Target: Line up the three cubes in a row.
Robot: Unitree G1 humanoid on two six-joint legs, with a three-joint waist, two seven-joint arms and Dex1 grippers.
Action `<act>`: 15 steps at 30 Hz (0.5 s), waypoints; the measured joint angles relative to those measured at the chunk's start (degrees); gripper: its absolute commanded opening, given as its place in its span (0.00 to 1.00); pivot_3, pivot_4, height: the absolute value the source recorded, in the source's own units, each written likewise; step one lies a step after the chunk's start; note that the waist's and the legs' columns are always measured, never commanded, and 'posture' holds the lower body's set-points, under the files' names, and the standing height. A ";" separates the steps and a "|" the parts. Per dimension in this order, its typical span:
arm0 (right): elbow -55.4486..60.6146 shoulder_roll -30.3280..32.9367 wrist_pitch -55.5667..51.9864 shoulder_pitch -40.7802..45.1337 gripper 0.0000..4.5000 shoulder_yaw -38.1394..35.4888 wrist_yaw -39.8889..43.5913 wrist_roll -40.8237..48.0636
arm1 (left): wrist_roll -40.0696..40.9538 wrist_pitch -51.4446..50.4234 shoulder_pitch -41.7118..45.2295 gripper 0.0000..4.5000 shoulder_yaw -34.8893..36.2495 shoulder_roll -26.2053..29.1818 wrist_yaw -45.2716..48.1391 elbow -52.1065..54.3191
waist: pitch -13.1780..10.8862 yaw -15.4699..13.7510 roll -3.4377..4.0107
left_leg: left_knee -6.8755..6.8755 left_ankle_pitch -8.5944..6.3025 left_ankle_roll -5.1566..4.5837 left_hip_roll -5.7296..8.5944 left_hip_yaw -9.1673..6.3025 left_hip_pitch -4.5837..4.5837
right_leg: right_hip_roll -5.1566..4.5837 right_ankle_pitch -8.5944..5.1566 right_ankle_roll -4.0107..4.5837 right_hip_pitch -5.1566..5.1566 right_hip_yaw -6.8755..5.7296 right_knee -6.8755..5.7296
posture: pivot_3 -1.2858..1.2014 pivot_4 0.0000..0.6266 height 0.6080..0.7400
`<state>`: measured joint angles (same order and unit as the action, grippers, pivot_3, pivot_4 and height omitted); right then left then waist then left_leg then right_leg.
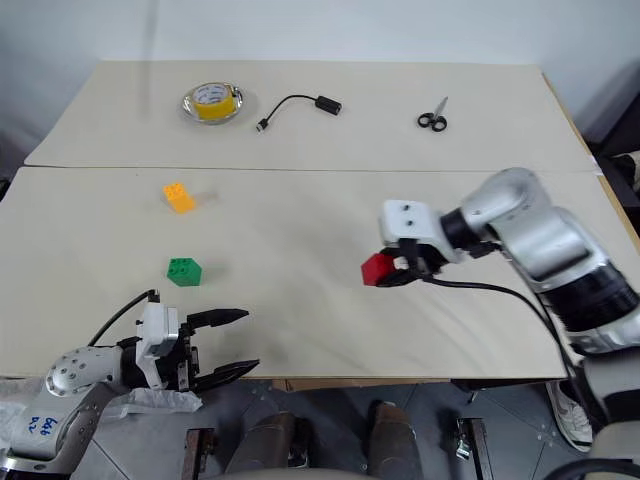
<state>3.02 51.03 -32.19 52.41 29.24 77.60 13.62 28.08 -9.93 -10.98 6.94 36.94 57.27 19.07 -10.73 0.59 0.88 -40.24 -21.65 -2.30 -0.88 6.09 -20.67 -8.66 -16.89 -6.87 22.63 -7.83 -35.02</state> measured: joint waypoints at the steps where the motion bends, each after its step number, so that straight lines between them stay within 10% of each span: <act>1: 0.04 -1.75 -1.79 0.25 0.33 0.53 -1.01 -1.09 | -0.20 0.30 0.03 1.00 0.03 -0.02 -0.12 -0.12 | 0.00 -0.29 0.00 | -0.02 0.00 -0.01 0.04 0.00 -0.08 | 0.04 0.00 0.00 0.06 -0.02 -0.02 | 0.52 0.24 1.00; 15: 2.50 -9.23 -13.64 2.70 0.33 9.10 -4.26 -13.68 | -0.64 1.92 -1.81 1.00 0.61 -0.60 -1.37 -0.68 | 0.01 -0.36 -0.02 | -0.23 0.04 -0.12 0.12 0.02 -0.61 | 0.13 0.01 -0.04 0.54 -0.62 -0.30 | 0.52 0.24 1.00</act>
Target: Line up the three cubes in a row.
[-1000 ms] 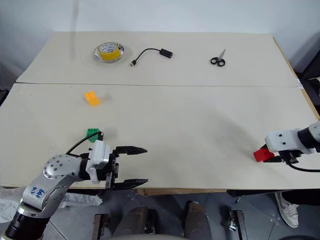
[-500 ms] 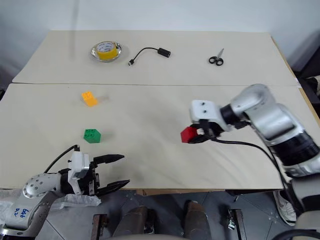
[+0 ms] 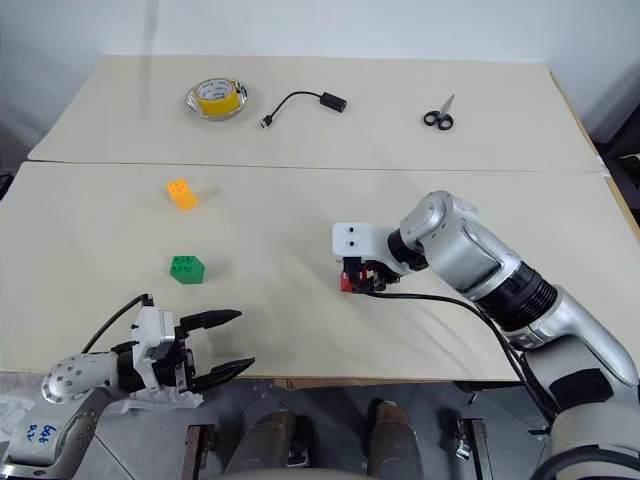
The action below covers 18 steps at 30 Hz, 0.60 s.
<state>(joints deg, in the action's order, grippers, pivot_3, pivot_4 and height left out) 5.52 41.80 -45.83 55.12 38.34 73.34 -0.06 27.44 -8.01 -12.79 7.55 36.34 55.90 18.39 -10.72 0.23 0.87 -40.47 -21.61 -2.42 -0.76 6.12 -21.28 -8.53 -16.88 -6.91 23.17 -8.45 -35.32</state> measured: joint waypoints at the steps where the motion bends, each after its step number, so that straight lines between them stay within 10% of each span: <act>1: 1.09 -0.37 -2.37 0.02 0.33 0.03 0.25 0.18 | 0.00 0.02 -0.09 1.00 0.14 0.01 0.00 0.00 | 0.00 0.03 0.00 | 0.00 0.00 0.00 -0.01 0.00 0.00 | 0.00 0.00 0.00 0.00 0.00 0.00 | 0.52 0.24 1.00; 7: 6.11 -1.87 -11.13 1.07 0.33 2.72 0.63 0.32 | -0.01 0.06 0.52 1.00 0.31 0.05 0.02 -0.03 | 0.02 0.04 -0.03 | -0.01 0.00 0.00 0.00 -0.02 0.00 | 0.00 0.00 0.00 0.01 0.00 -0.03 | 0.52 0.24 1.00; 15: 5.68 -1.76 -12.33 1.82 0.95 4.25 -1.85 -0.77 | -0.40 0.04 1.11 1.00 0.26 0.04 -0.02 -0.20 | 0.04 0.18 -0.07 | -0.01 0.00 0.00 0.00 0.00 0.00 | 0.01 0.00 0.00 0.03 0.00 -0.04 | 0.52 0.24 1.00; 18: 6.65 -1.04 -9.91 -0.48 0.99 0.21 -1.35 1.83 | -0.41 0.06 0.98 1.00 0.38 0.05 -0.03 -0.29 | 0.03 0.08 -0.07 | 0.00 0.00 0.00 0.01 0.00 -0.01 | 0.01 0.00 0.00 0.03 0.01 -0.03 | 0.52 0.24 1.00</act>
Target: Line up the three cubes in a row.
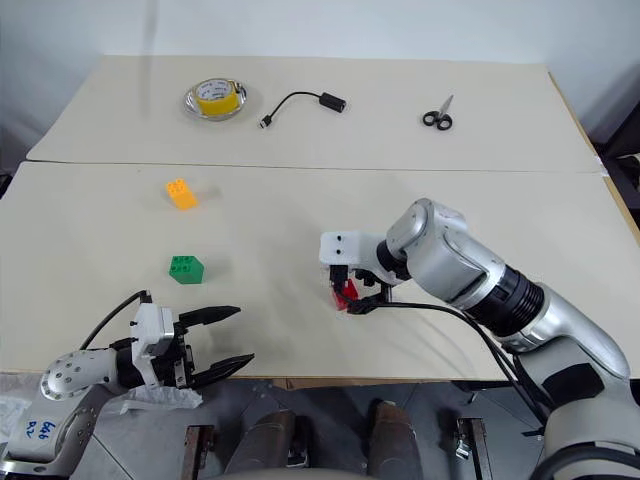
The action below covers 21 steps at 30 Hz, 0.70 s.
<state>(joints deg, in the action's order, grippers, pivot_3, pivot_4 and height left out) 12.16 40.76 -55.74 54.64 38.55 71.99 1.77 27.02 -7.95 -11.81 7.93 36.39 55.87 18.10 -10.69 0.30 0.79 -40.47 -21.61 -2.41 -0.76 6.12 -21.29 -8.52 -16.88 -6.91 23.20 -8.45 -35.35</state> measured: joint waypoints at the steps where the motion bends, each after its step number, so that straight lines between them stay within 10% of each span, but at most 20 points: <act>1: 0.64 0.35 3.45 -2.15 0.99 -3.67 0.89 2.17 | 0.00 0.05 -0.23 1.00 0.20 0.02 -0.05 0.00 | -0.01 -0.06 -0.02 | 0.00 0.00 0.00 0.01 -0.01 -0.01 | 0.00 0.00 0.00 0.00 0.00 0.01 | 0.52 0.24 1.00; 8: -1.91 1.29 29.42 -21.03 0.99 -30.47 15.00 23.41 | 0.59 0.44 -7.12 1.00 6.91 -0.11 -2.22 1.95 | -0.05 -0.14 -0.28 | 0.07 -0.03 -0.05 -0.03 -0.17 0.20 | 0.03 0.04 -0.08 -0.53 -0.21 0.42 | 0.52 0.24 1.00; 21: -22.60 -1.97 58.60 -30.48 0.99 -45.90 14.05 24.95 | 7.92 0.58 -13.93 1.00 21.62 -5.19 -6.35 0.75 | -0.05 -0.20 -0.29 | 0.07 -0.03 -0.06 -0.06 -0.28 0.27 | 0.02 0.04 -0.08 -0.66 -0.35 0.49 | 0.52 0.24 1.00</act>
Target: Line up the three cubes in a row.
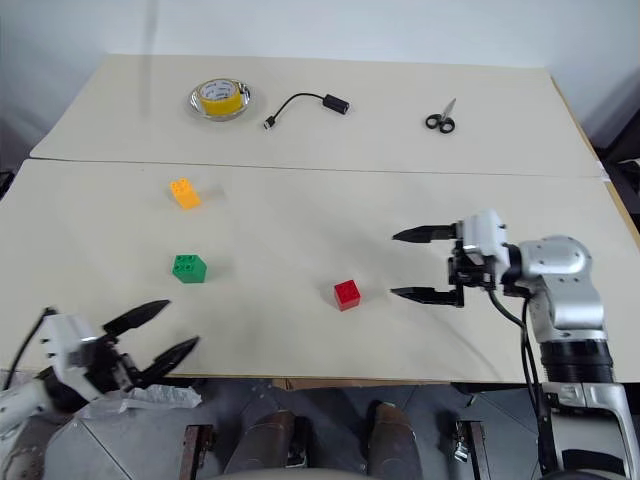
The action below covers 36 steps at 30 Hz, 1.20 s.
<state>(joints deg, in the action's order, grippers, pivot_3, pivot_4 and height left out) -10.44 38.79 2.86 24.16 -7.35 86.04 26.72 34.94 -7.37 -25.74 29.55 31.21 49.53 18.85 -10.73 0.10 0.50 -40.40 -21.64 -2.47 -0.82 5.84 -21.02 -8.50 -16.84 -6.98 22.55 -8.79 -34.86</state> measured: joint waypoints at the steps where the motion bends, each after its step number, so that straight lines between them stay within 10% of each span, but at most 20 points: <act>1: -0.12 -0.67 1.64 -1.04 0.99 -0.41 -0.33 0.04 | 0.50 -0.07 -0.90 1.00 1.91 -0.39 -0.33 -1.84 | 0.00 0.00 0.00 | 0.00 0.00 0.00 0.00 0.00 -0.02 | 0.00 0.00 0.00 0.00 -0.03 0.02 | 0.52 0.24 1.00; 15: 1.50 -4.97 7.17 -7.96 0.99 -1.55 -5.51 1.51 | 0.91 3.01 -2.03 1.00 8.12 -8.16 -8.42 -4.98 | 0.05 -0.83 -0.09 | -0.12 0.00 -0.02 0.02 -0.14 0.02 | -0.11 0.01 0.01 -0.10 -0.02 -0.05 | 0.52 0.24 1.00; 25: 6.51 -5.11 3.52 -8.99 0.99 0.73 -7.13 2.37 | -5.69 -10.16 17.17 1.00 -6.78 -16.37 -36.05 7.62 | 0.08 -1.04 -0.10 | -0.34 0.00 -0.02 0.03 -0.19 -0.03 | -0.03 0.02 0.00 -0.13 -0.07 -0.18 | 0.52 0.24 1.00; 36: 8.76 -5.11 0.64 -8.89 0.99 1.44 -8.62 2.78 | -13.35 -16.05 20.69 1.00 -15.58 -17.48 -43.41 6.01 | 0.07 -1.29 -0.10 | -0.47 0.00 -0.02 0.02 -0.24 -0.10 | -0.02 0.02 0.00 -0.13 -0.11 -0.21 | 0.52 0.24 1.00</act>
<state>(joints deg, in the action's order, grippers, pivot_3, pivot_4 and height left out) -1.67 33.68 3.50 15.27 -5.92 77.41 29.51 21.59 -23.42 -5.05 13.97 13.73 6.11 24.86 -10.66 -1.18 0.40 -40.88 -21.64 -2.49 -0.80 5.60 -21.12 -8.52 -16.83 -6.98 22.41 -8.90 -35.07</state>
